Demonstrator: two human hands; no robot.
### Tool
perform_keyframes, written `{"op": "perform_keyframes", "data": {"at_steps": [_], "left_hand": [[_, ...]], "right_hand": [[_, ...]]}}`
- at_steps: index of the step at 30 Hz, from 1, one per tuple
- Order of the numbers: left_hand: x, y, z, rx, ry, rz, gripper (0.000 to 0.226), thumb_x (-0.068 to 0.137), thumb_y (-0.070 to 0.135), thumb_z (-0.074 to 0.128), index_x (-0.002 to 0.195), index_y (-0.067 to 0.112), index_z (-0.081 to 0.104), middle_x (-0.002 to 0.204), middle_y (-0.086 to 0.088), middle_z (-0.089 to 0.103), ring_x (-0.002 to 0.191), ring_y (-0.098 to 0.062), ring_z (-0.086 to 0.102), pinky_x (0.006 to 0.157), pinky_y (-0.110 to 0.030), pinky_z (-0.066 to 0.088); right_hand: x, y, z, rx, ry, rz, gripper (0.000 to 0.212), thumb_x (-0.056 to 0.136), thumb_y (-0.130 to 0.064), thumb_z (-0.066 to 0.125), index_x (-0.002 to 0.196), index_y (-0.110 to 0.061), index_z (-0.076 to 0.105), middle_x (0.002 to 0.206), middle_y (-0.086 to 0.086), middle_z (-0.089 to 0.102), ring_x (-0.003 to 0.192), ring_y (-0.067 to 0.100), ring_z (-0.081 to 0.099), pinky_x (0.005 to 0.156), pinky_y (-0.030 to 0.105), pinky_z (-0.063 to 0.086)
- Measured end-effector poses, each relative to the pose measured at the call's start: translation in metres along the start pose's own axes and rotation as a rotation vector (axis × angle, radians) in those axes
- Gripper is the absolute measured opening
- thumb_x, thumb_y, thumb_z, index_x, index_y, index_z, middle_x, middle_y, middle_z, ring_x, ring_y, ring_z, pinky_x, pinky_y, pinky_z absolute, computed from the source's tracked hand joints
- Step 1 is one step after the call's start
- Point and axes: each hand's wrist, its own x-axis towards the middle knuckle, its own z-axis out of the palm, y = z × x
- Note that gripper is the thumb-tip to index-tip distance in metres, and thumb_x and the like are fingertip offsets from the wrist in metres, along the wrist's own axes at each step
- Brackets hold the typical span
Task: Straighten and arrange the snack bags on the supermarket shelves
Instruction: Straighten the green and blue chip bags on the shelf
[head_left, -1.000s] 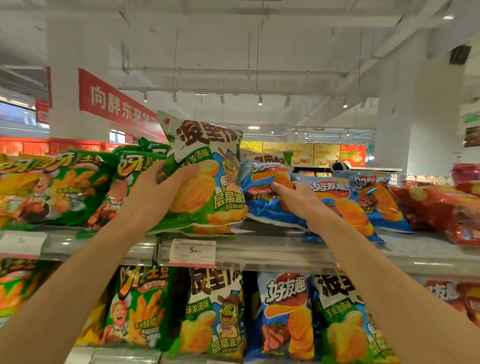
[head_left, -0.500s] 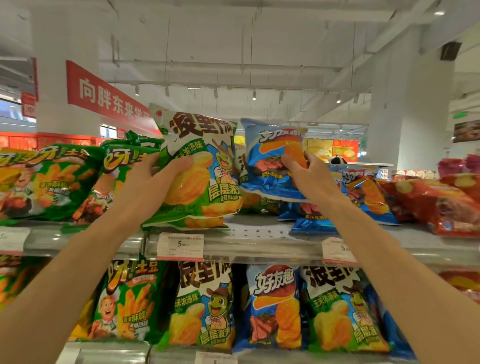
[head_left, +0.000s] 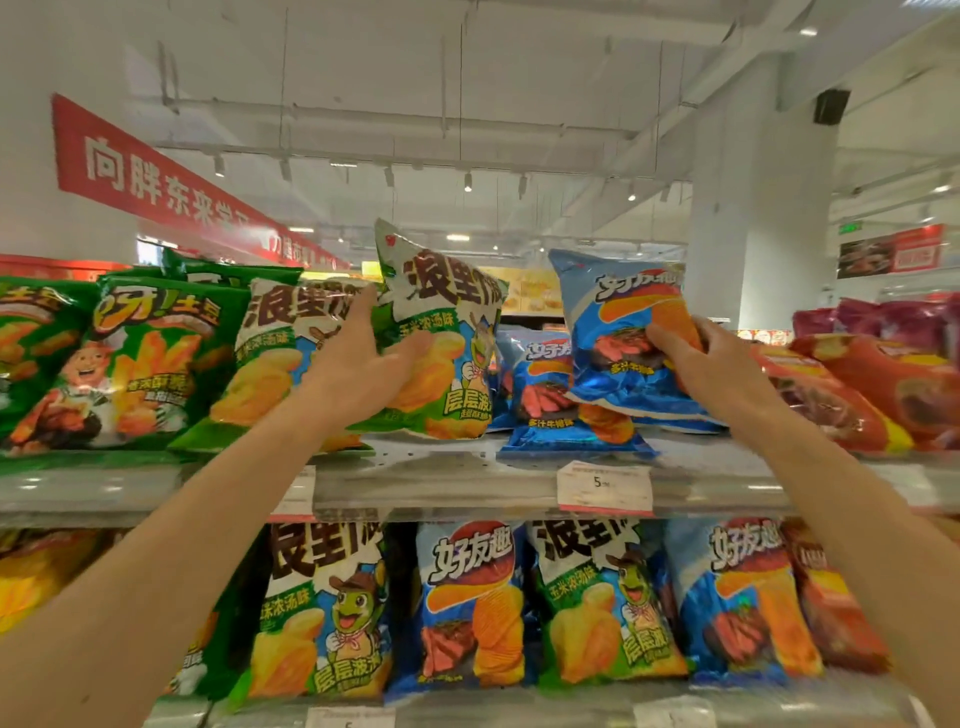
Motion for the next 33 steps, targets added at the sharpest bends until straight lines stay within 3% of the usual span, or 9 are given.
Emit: {"op": "perform_keyframes", "data": {"at_steps": [4,7,9,12,14,18,21,26,33], "left_hand": [[-0.005,-0.005,0.025,0.070,-0.080,-0.057,0.074,0.105,0.049,0.044,0.163,0.030,0.001,0.157,-0.001,0.041,0.113,-0.005,0.047,0.098,-0.025,0.034],[-0.007,-0.005,0.041,0.167,-0.024,-0.069,0.083,0.101,0.065,0.039,0.163,0.023,0.004,0.167,-0.008,0.016,0.148,-0.026,0.029,0.119,-0.044,0.026],[-0.008,-0.003,0.048,0.231,0.006,-0.060,0.090,0.095,0.070,0.045,0.163,0.022,0.010,0.162,-0.012,0.020,0.146,-0.033,0.032,0.116,-0.049,0.032],[-0.006,-0.005,0.051,0.207,-0.017,-0.078,0.082,0.099,0.057,0.052,0.162,0.026,0.010,0.159,-0.013,0.029,0.140,-0.034,0.040,0.114,-0.049,0.034],[-0.004,-0.009,0.049,0.196,-0.061,-0.081,0.077,0.102,0.052,0.049,0.162,0.029,0.007,0.159,-0.011,0.034,0.140,-0.033,0.041,0.115,-0.049,0.031],[-0.001,-0.011,0.051,0.206,-0.138,-0.081,0.071,0.104,0.054,0.037,0.162,0.034,0.002,0.151,-0.013,0.048,0.131,-0.035,0.050,0.114,-0.051,0.035],[-0.005,-0.012,0.057,0.240,-0.114,-0.062,0.071,0.105,0.056,0.032,0.163,0.031,-0.001,0.163,-0.010,0.033,0.144,-0.035,0.038,0.118,-0.050,0.029],[-0.009,-0.014,0.067,0.385,-0.009,0.046,0.082,0.096,0.074,0.033,0.157,0.045,-0.014,0.171,-0.004,-0.012,0.155,-0.043,0.012,0.120,-0.061,0.020],[-0.005,-0.022,0.068,0.402,-0.047,0.029,0.087,0.089,0.085,0.026,0.153,0.051,-0.023,0.172,-0.003,-0.010,0.153,-0.042,0.022,0.117,-0.063,0.026]], "right_hand": [[0.003,0.020,-0.018,-0.038,0.017,0.016,0.029,0.096,-0.063,0.054,0.093,-0.034,0.060,0.086,-0.008,0.068,0.068,0.012,0.061,0.057,0.028,0.041],[0.008,0.033,-0.025,-0.068,0.050,0.058,0.034,0.097,-0.061,0.052,0.086,-0.030,0.060,0.076,-0.008,0.063,0.062,0.011,0.055,0.055,0.028,0.036],[0.011,0.043,-0.029,-0.074,0.063,0.077,0.034,0.100,-0.055,0.051,0.085,-0.026,0.060,0.074,-0.006,0.060,0.061,0.011,0.052,0.054,0.028,0.035],[0.013,0.055,-0.037,-0.045,0.058,0.061,0.024,0.103,-0.045,0.050,0.112,-0.026,0.061,0.096,-0.014,0.062,0.085,0.008,0.059,0.067,0.022,0.041],[0.010,0.061,-0.039,-0.095,0.053,0.057,0.041,0.105,-0.039,0.048,0.143,-0.023,0.050,0.118,-0.007,0.060,0.102,0.014,0.060,0.084,0.024,0.042],[0.000,0.067,-0.023,-0.337,0.030,0.025,0.045,0.109,-0.032,0.040,0.151,-0.017,0.036,0.134,0.014,0.056,0.107,0.025,0.059,0.094,0.043,0.046],[-0.004,0.060,-0.016,-0.350,0.037,-0.052,0.054,0.108,-0.040,0.042,0.155,-0.015,0.033,0.151,0.014,0.045,0.139,0.032,0.042,0.117,0.052,0.034],[-0.006,0.063,-0.008,-0.563,-0.062,-0.082,0.072,0.102,-0.058,0.042,0.159,-0.018,0.028,0.165,0.008,0.022,0.152,0.032,0.020,0.123,0.057,0.024],[0.006,0.068,0.005,-0.713,-0.111,0.053,0.075,0.102,-0.064,0.027,0.164,-0.027,0.005,0.172,0.005,-0.011,0.159,0.026,-0.009,0.125,0.055,0.000]]}}
